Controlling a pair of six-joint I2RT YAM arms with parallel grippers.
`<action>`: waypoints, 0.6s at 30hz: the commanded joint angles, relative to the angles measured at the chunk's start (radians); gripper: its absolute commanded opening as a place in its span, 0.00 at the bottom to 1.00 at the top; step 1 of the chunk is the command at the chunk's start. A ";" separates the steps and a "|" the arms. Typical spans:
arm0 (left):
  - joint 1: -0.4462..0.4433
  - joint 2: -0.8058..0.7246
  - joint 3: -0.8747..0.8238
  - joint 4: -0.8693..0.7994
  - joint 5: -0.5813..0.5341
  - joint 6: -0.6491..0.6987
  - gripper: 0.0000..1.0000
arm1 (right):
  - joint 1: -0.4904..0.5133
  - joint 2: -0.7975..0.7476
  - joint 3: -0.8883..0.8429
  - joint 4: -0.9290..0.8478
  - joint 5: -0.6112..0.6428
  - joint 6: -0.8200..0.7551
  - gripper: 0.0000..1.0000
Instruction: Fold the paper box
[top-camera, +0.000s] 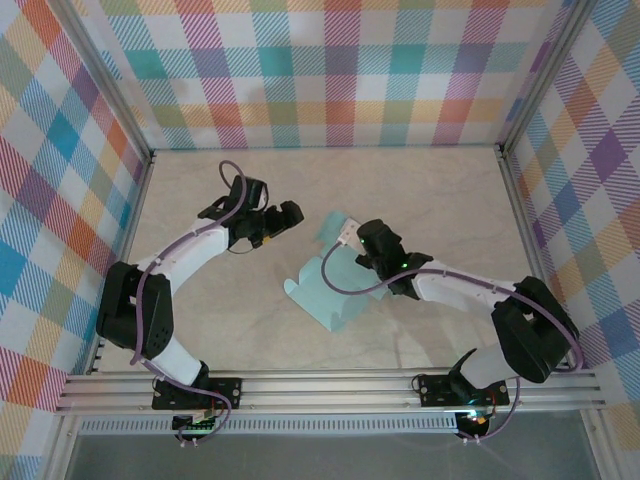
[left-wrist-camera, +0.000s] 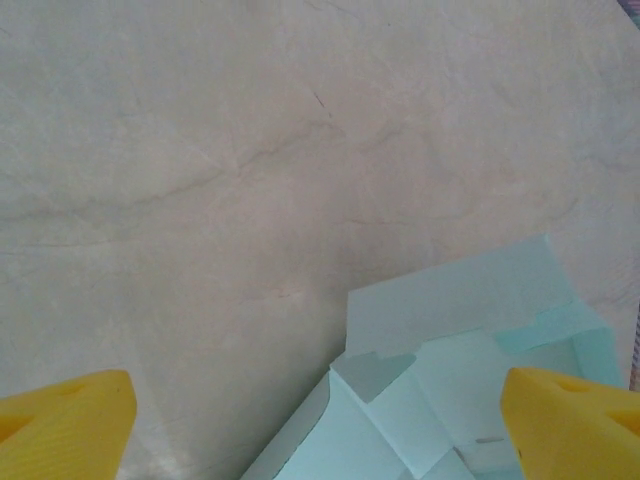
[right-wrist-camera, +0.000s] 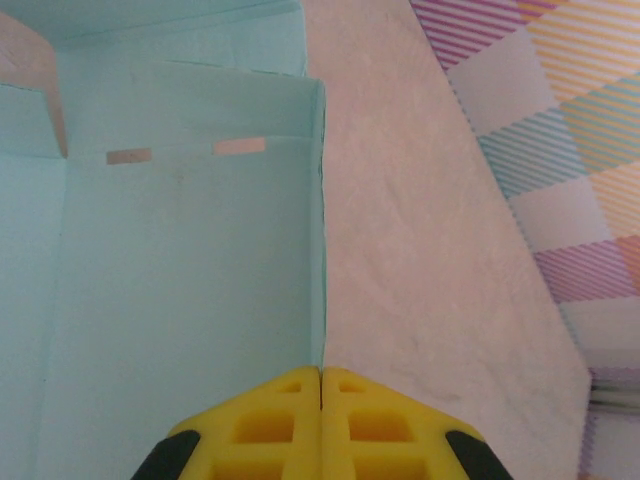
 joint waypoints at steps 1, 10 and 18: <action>0.038 0.017 0.006 0.035 0.025 -0.022 0.94 | 0.034 0.048 -0.007 0.118 0.124 -0.162 0.00; 0.105 0.065 0.006 0.046 0.085 -0.009 0.99 | 0.145 0.152 -0.022 0.350 0.238 -0.406 0.00; 0.153 0.115 -0.004 0.087 0.144 0.015 0.98 | 0.231 0.250 -0.089 0.694 0.267 -0.638 0.00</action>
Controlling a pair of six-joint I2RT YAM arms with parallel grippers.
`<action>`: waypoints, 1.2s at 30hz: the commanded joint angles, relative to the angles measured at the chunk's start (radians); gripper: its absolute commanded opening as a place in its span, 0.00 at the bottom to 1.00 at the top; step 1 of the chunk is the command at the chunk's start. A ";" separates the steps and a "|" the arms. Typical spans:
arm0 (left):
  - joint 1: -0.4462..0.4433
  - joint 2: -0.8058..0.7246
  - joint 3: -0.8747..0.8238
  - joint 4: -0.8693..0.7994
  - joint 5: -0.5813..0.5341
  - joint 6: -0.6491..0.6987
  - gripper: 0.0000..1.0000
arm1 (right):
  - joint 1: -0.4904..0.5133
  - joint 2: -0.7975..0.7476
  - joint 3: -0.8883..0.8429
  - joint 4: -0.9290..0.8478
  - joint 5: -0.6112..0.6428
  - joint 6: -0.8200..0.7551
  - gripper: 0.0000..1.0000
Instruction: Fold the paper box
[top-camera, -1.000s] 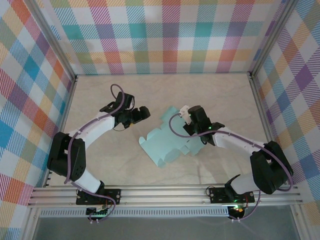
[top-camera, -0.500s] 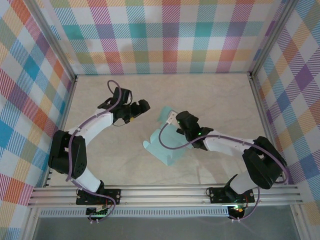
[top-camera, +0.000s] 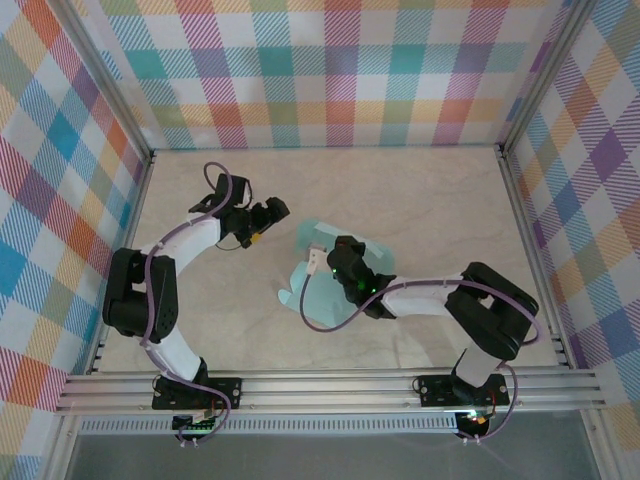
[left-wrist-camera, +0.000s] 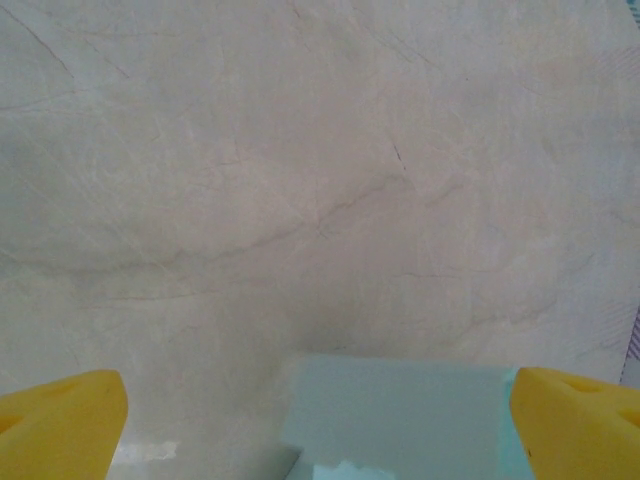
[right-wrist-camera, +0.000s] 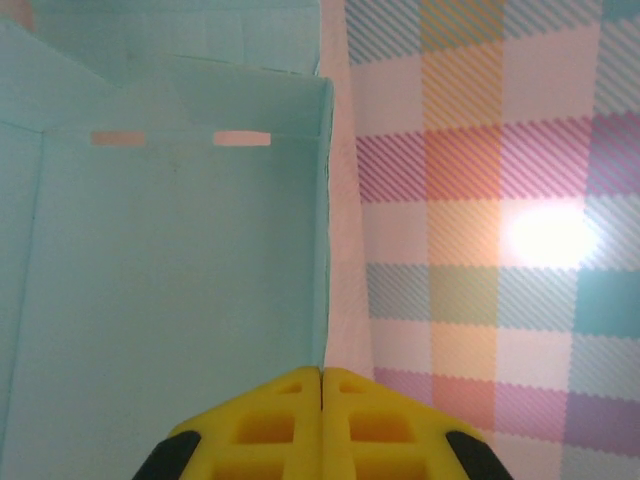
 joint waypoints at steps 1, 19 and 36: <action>0.023 0.023 -0.004 0.042 0.048 0.022 0.98 | 0.019 0.048 -0.031 0.234 0.030 -0.160 0.00; 0.034 0.172 0.060 0.059 0.110 -0.003 0.86 | 0.047 0.250 -0.043 0.612 0.017 -0.392 0.00; 0.113 0.155 0.109 0.021 0.048 -0.012 0.84 | 0.047 0.314 -0.057 0.742 0.000 -0.433 0.00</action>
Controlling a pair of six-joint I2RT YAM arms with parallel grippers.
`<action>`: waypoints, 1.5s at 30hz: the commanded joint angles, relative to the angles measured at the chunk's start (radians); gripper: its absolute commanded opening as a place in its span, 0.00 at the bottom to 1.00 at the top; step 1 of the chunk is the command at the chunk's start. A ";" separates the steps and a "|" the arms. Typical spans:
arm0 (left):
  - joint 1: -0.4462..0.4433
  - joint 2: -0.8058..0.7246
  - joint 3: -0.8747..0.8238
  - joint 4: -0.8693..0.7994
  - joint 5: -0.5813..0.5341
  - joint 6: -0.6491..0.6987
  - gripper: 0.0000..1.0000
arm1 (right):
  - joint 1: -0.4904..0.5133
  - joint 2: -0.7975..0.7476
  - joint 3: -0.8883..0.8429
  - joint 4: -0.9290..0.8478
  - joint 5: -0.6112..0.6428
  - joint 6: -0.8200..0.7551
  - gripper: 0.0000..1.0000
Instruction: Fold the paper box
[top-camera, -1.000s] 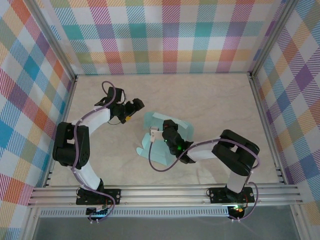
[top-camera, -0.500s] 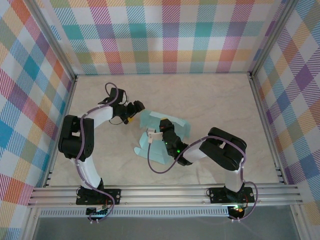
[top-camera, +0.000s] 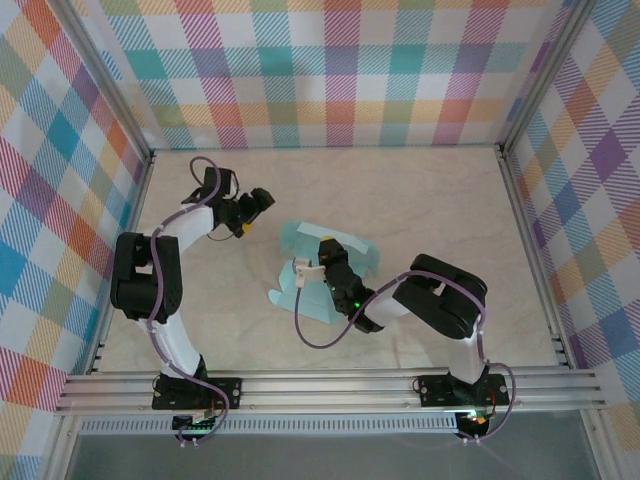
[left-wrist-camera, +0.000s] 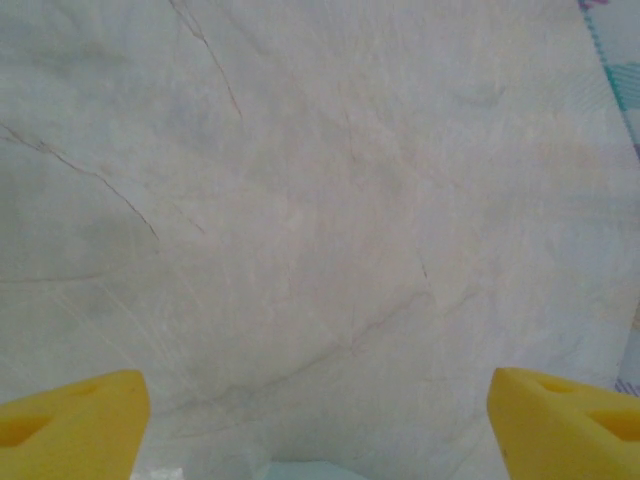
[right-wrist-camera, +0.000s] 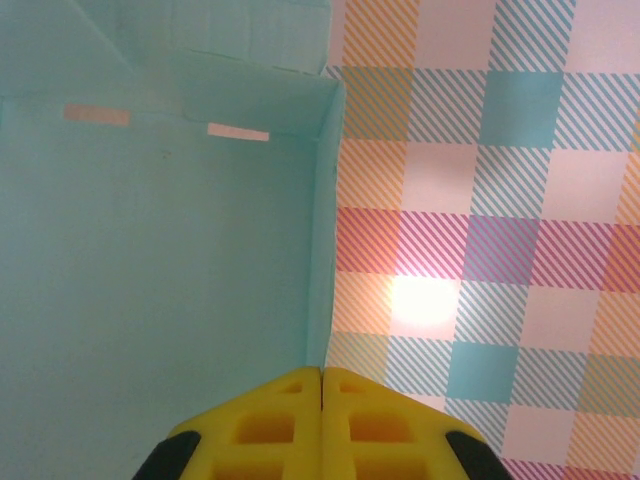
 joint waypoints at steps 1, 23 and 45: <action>0.008 0.039 0.024 -0.035 0.030 -0.001 0.82 | 0.008 0.051 -0.018 0.129 -0.017 -0.052 0.00; -0.101 0.097 0.003 0.012 0.156 0.087 0.41 | -0.009 0.081 -0.007 0.145 -0.016 -0.022 0.00; -0.136 -0.405 -0.347 -0.010 -0.065 -0.035 0.59 | -0.065 0.002 0.042 -0.141 -0.017 0.186 0.00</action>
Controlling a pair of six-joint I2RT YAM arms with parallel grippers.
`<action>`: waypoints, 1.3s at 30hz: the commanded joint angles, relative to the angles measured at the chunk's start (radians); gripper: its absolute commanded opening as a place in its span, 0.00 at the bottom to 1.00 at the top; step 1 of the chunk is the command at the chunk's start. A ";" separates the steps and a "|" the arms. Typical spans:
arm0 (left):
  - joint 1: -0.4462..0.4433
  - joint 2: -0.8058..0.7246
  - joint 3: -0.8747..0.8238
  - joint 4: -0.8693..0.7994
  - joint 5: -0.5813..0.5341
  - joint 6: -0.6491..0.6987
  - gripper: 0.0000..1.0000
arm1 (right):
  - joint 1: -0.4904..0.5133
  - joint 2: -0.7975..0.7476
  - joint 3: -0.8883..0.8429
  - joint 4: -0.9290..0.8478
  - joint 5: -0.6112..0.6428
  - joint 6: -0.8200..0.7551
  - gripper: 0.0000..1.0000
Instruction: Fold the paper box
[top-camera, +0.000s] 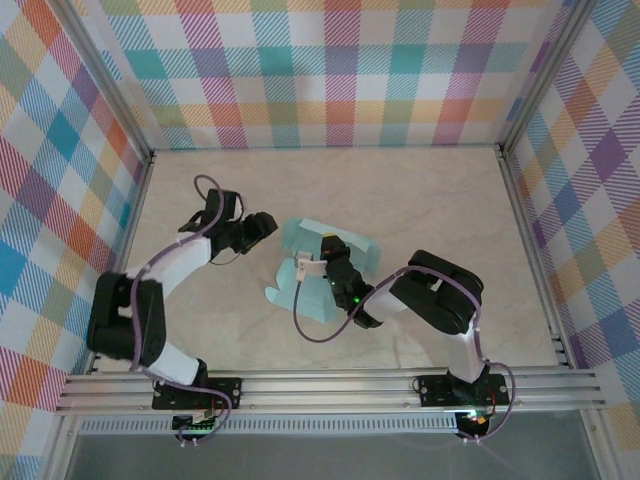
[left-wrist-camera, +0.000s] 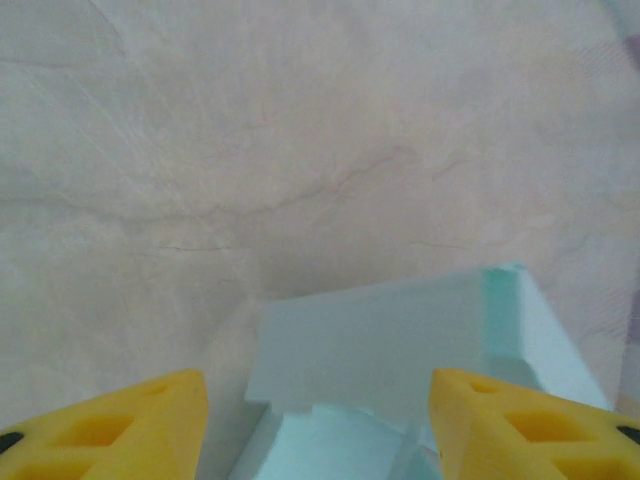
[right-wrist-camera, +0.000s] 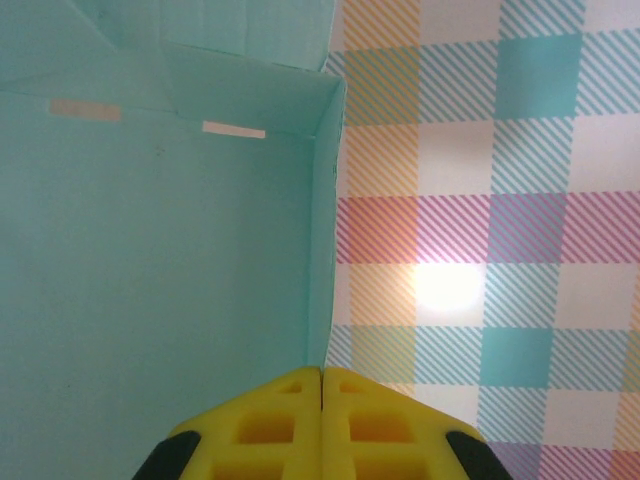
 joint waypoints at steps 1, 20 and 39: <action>-0.035 -0.091 -0.091 -0.017 0.019 -0.090 0.56 | -0.018 -0.016 0.016 -0.106 0.001 0.074 0.00; -0.153 0.119 -0.173 0.167 0.067 -0.230 0.20 | -0.030 -0.128 -0.025 -0.121 -0.023 0.157 0.00; -0.063 0.232 -0.247 0.293 0.187 -0.374 0.18 | -0.035 -0.210 -0.079 -0.152 -0.043 0.226 0.00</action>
